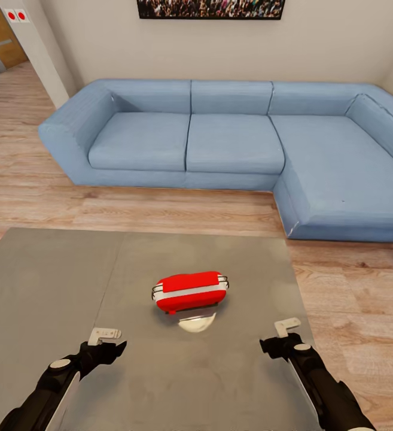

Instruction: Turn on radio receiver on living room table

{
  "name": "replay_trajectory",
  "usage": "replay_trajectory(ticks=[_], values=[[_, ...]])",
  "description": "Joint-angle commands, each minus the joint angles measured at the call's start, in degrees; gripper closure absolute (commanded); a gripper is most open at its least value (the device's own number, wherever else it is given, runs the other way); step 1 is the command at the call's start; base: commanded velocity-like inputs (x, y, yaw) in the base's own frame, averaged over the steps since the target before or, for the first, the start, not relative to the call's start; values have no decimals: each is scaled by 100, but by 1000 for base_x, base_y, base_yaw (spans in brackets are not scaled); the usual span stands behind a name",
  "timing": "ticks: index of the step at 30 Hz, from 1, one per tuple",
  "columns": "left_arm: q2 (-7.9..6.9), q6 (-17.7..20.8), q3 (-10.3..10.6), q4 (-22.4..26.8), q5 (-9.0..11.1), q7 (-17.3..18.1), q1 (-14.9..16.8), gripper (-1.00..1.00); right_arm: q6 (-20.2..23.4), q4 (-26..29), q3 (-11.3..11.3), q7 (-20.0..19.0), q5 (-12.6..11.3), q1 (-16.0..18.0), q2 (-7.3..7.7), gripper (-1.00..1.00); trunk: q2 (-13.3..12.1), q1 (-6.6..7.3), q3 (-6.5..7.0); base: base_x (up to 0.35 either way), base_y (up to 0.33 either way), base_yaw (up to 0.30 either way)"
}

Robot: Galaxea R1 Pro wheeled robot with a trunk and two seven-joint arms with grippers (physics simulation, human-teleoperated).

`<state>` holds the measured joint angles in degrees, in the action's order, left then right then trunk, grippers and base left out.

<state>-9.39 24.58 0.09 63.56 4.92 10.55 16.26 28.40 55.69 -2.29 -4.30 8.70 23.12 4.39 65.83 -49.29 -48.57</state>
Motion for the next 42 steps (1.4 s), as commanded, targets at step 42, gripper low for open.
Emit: replay_trajectory(ticks=[42], values=[[6, 6, 0, -1, 8, 0, 0, -100, 1137, 2412, -640, -9, 632, -1, 21, -100, 0, 0, -390, 0, 0, 0]])
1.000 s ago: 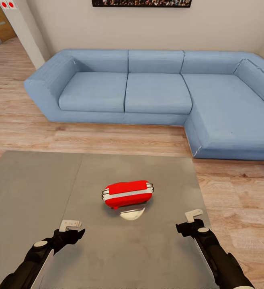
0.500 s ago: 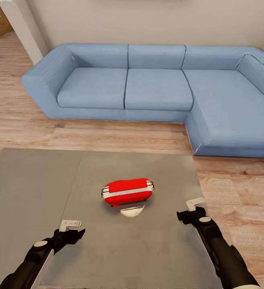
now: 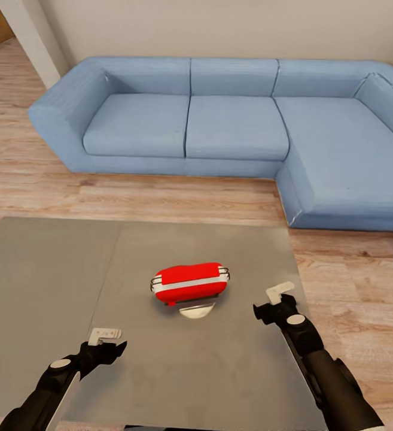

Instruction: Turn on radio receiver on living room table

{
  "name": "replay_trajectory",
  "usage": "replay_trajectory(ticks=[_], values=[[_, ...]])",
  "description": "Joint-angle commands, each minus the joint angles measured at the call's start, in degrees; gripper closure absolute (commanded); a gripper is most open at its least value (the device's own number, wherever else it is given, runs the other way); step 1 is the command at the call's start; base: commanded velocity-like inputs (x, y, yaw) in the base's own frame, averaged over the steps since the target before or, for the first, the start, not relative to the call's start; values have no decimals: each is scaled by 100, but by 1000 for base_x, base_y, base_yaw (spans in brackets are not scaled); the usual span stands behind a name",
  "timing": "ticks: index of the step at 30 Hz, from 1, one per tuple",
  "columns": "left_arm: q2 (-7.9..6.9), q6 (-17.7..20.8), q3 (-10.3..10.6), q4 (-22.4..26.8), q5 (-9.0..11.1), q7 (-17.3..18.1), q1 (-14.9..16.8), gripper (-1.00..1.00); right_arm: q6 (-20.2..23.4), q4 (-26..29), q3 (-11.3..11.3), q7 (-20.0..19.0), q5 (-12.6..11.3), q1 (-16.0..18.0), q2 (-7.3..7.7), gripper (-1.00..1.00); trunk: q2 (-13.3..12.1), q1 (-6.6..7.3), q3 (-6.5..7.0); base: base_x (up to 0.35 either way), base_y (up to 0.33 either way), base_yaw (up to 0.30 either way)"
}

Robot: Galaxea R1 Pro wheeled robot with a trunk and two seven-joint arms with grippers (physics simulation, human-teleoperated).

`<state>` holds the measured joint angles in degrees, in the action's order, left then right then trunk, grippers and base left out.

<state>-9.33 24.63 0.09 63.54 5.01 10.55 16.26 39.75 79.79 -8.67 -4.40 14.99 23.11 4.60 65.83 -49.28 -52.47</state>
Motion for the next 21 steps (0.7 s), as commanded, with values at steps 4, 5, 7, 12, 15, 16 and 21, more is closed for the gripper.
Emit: replay_trajectory(ticks=[4, 5, 7, 12, 15, 16, 21], values=[[1, -2, 0, 0, 0, 0, 0, -100, 389, 320, -221, -18, 4, 0, -6, -100, 0, 0, -38, 0, 0, 0], [1, -2, 0, 0, 0, 0, 0, -100, 427, 358, -232, -22, 4, 0, -6, -100, 0, 0, -47, 0, 0, 0], [1, -2, 0, 0, 0, 0, 0, -100, 532, 505, -263, -33, 4, 1, -4, -100, 0, 0, -66, 0, 0, 0], [1, -2, 0, 4, 0, 0, 0, -100, 720, 711, -290, -249, 5, 1, 4, -100, 0, 0, -112, 0, 0, 0], [1, -2, 0, 17, 0, 0, 0, -100, 745, 745, -293, -353, 52, 1, 5, -100, 0, 0, -140, 0, 0, 0], [1, -2, 0, 21, 0, 0, 0, -100, 747, 748, -293, -360, 64, 1, 5, -100, 0, 0, -150, 0, 0, 0], [1, -1, -2, 43, 0, 0, 0, -100, 753, 774, -293, -387, 156, 1, 6, -100, 0, 0, -196, 0, 0, 0]])
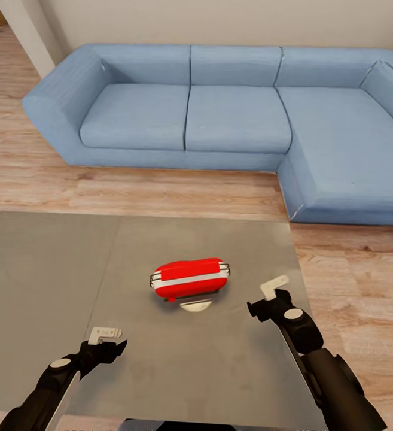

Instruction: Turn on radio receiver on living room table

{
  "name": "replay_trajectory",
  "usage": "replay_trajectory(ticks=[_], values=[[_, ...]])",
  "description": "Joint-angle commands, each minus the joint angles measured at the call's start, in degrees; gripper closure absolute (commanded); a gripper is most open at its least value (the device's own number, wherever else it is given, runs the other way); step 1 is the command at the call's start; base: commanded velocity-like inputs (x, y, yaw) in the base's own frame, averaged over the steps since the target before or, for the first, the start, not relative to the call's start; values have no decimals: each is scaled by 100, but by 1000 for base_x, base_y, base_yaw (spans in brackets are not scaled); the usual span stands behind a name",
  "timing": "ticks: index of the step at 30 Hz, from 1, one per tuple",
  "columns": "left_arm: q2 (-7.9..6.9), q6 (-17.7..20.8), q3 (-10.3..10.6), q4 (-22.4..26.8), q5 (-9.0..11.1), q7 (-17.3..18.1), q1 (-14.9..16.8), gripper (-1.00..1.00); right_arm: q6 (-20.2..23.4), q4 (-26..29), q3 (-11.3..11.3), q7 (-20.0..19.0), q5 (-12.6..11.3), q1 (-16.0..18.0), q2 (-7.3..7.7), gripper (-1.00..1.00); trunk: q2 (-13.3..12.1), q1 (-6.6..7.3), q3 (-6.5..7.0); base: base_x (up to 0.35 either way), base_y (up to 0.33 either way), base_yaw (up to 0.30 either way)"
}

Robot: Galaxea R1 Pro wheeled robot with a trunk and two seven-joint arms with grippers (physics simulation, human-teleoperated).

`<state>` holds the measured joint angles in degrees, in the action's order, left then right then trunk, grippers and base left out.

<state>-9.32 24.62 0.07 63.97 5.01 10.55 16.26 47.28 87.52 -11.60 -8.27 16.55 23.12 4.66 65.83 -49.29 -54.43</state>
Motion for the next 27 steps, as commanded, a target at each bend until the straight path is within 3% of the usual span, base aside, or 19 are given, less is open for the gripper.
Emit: replay_trajectory(ticks=[1, 27], values=[[0, 1, 1, 9, 0, 0, 0, -100, 0, 12, 0, -2, 6, 0, 0, -100, 0, 0, -10, 0, 0, 0], [0, 25, 2, 36, 0, 0, 0, -100, 20, 145, 0, -8, 46, 0, 17, -100, 0, 0, -252, 0, 0, 0]])
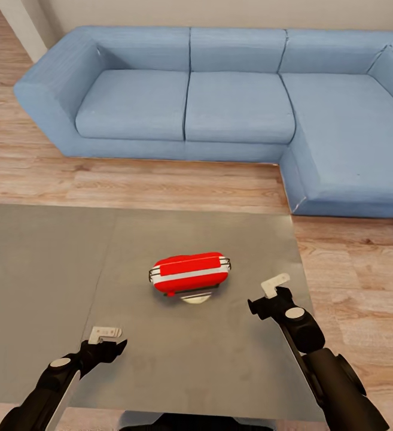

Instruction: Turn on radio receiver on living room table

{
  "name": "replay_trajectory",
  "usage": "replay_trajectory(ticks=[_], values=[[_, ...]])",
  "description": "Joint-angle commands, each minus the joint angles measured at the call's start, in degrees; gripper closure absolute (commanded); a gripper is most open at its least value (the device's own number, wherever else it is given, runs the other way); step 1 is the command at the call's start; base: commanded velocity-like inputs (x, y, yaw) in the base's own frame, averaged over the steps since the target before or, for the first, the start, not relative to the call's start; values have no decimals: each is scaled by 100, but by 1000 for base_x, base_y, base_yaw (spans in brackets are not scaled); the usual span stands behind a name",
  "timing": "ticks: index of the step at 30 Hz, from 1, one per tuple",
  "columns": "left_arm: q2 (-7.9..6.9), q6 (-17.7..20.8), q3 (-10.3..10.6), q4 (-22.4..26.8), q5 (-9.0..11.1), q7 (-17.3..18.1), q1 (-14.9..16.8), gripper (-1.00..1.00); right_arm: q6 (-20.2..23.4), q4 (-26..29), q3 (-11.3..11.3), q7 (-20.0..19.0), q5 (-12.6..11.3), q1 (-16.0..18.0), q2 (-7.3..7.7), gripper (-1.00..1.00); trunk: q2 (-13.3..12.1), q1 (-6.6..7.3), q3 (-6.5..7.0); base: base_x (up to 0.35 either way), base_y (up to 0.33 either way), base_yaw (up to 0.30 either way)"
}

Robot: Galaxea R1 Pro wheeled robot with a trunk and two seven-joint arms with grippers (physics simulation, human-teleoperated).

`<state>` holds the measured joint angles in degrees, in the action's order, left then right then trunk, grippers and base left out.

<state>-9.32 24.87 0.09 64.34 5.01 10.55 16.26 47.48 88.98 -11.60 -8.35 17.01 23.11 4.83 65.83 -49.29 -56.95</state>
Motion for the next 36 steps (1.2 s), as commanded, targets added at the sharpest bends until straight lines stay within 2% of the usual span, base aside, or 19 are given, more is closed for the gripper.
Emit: replay_trajectory(ticks=[1, 11, 28, 31, 36], values=[[0, -1, -3, 0, 0, 0, 0, -100, -1, 11, 0, 0, 42, 0, -5, -100, 0, 0, -10, 0, 0, 0], [0, -8, 0, 0, 0, 0, 0, -100, -1, 57, 0, 0, 65, 0, -2, -100, 0, 0, -89, 0, 0, 0], [0, -20, 0, -12, 0, 5, 0, -100, 12, 58, 0, 0, 140, 0, 0, -100, 0, 0, -97, 0, 0, 0], [98, -21, 9, 86, 18, 8, 0, -100, 104, -39, -98, 77, 37, -66, -52, -100, 0, 0, -97, 0, 0, 0], [178, -22, 9, 176, 38, 10, 0, -100, 117, -200, -109, 80, 59, -70, -52, -100, 0, 0, -97, 0, 0, 0]])
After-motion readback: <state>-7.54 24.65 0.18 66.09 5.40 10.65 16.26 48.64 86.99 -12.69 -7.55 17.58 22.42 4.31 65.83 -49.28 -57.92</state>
